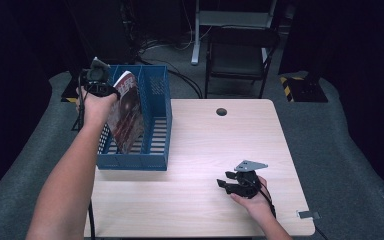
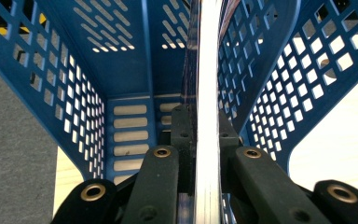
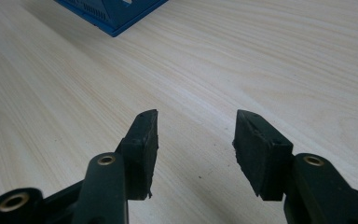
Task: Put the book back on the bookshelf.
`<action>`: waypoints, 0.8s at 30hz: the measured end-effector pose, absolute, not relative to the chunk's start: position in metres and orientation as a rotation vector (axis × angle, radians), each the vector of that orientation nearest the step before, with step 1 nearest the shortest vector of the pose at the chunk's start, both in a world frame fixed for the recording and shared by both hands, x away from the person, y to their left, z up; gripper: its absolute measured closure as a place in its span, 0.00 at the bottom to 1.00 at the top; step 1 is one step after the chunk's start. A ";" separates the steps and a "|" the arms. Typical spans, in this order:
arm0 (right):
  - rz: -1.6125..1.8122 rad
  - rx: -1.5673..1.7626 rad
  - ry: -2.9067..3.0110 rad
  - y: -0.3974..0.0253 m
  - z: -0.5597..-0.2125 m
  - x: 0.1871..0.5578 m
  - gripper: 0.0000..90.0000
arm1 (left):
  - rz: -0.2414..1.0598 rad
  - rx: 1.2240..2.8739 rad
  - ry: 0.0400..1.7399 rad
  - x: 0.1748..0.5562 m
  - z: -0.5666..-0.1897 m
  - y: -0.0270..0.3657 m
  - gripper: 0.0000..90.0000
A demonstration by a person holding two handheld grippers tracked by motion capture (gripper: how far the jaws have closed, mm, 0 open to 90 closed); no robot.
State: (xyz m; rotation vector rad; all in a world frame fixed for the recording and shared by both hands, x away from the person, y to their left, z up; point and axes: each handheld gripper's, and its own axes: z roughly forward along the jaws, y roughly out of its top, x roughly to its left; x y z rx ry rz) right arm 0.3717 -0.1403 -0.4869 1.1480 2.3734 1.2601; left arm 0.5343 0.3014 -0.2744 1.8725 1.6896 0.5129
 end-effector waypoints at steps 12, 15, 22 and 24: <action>1.252 1.141 2.378 -0.140 -0.488 0.372 0.55 | 0.498 1.872 1.669 0.535 -0.288 0.300 0.93; 1.252 1.151 2.378 -0.140 -0.487 0.371 0.55 | 0.497 1.871 1.665 0.534 -0.290 0.300 0.93; 1.254 1.154 2.378 -0.139 -0.488 0.372 0.55 | 0.504 1.898 1.632 0.529 -0.291 0.302 0.91; 1.251 1.146 2.380 -0.139 -0.488 0.372 0.55 | 0.509 1.887 1.623 0.527 -0.292 0.302 0.91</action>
